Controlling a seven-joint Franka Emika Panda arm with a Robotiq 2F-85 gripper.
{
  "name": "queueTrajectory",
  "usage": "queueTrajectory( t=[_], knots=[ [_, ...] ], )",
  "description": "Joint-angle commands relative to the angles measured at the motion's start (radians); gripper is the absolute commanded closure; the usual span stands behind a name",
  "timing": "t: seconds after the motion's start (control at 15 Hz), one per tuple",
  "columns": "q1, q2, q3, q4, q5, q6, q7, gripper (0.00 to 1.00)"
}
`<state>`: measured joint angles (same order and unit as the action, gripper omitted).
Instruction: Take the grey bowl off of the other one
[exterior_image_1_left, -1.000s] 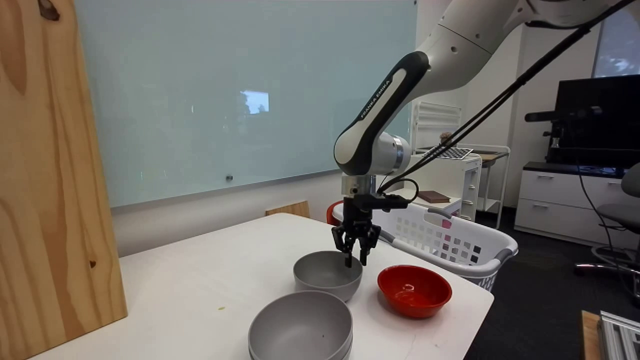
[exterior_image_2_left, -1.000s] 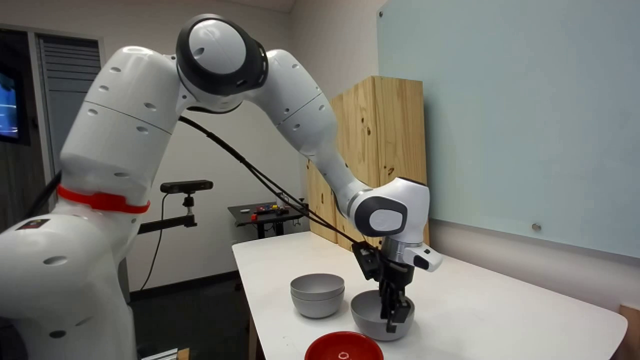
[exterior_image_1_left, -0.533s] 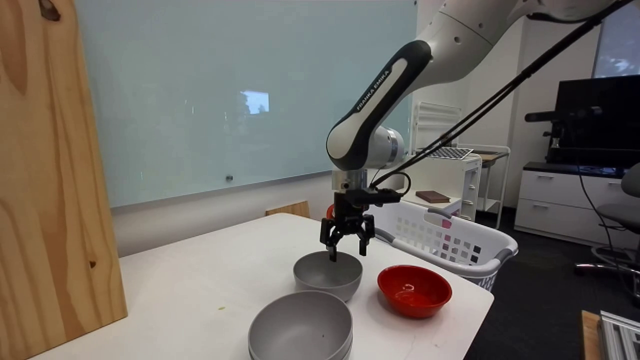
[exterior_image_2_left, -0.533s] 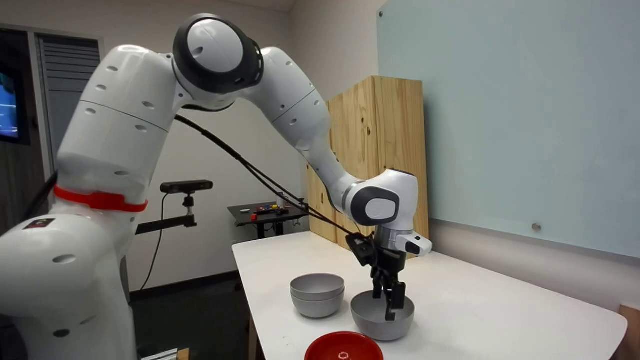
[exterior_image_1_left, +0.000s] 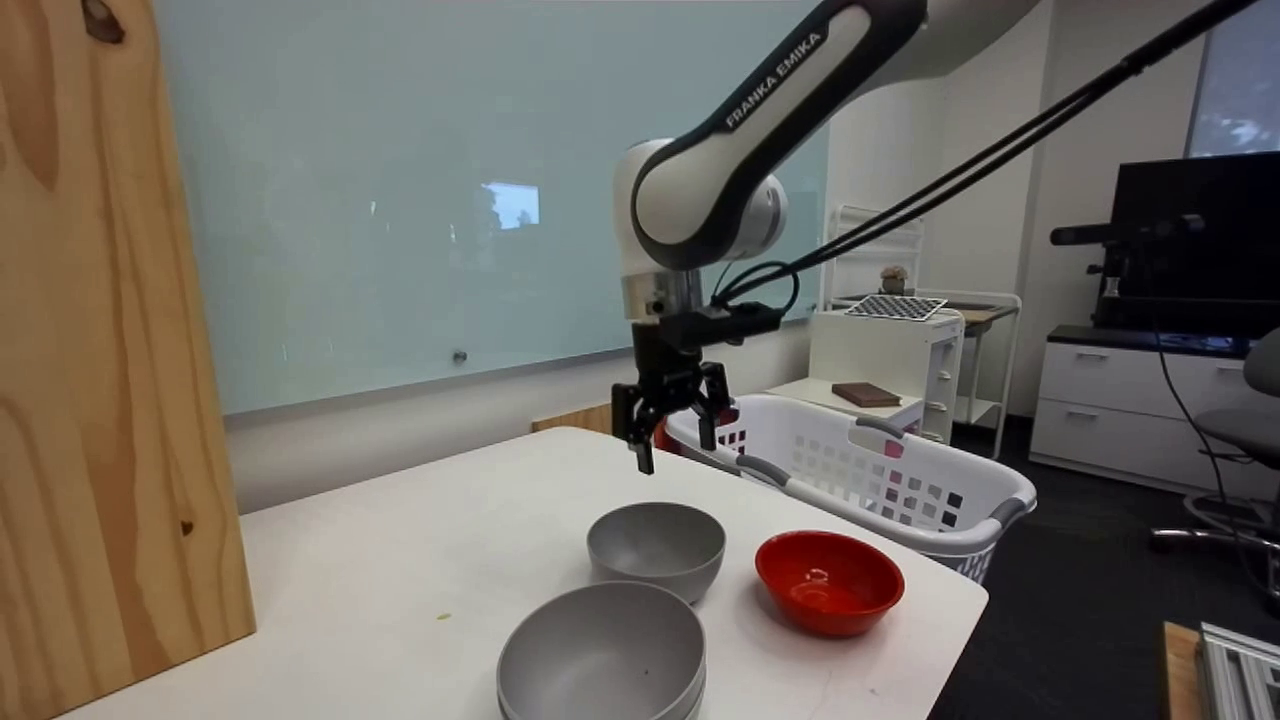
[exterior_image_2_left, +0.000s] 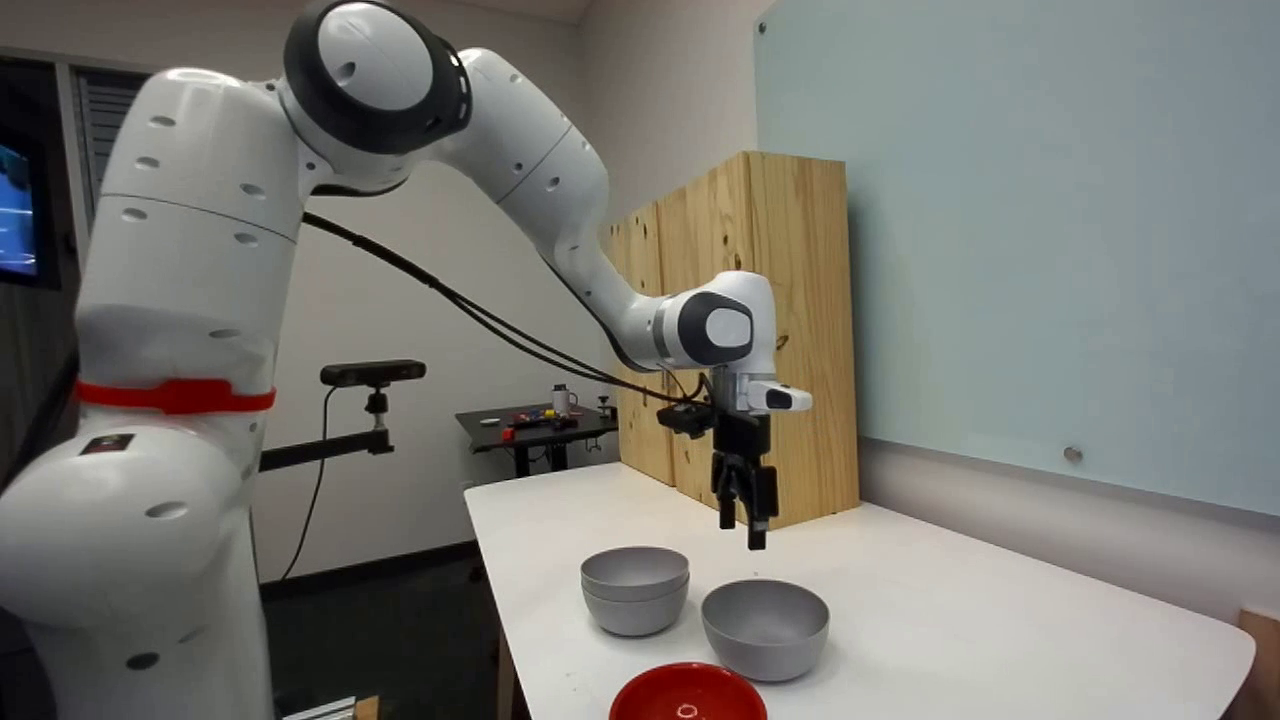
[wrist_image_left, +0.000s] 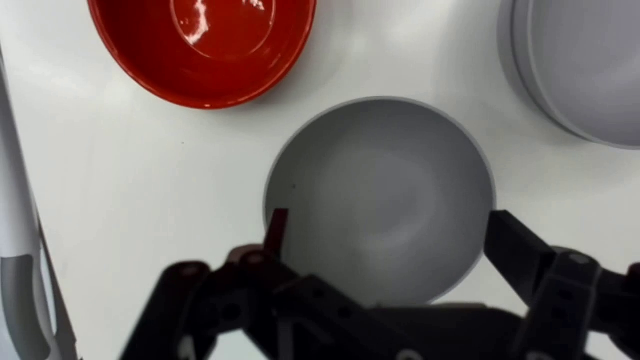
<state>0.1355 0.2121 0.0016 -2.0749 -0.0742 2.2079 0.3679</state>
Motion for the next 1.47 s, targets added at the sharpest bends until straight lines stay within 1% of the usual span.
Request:
queueTrajectory(
  t=[0.0,0.47,1.0,1.07,1.4],
  knots=[
    [0.0,-0.044,0.038,-0.014,0.031,-0.019,-0.024,0.0],
    [0.002,-0.111,0.06,-0.015,-0.012,-0.071,0.014,0.0],
    [0.005,-0.102,0.08,0.007,-0.023,-0.131,0.008,0.0],
    [-0.001,-0.115,0.078,0.001,-0.008,-0.109,-0.001,0.0],
    [-0.002,-0.121,0.079,0.004,-0.008,-0.109,-0.001,0.0]
  ],
)
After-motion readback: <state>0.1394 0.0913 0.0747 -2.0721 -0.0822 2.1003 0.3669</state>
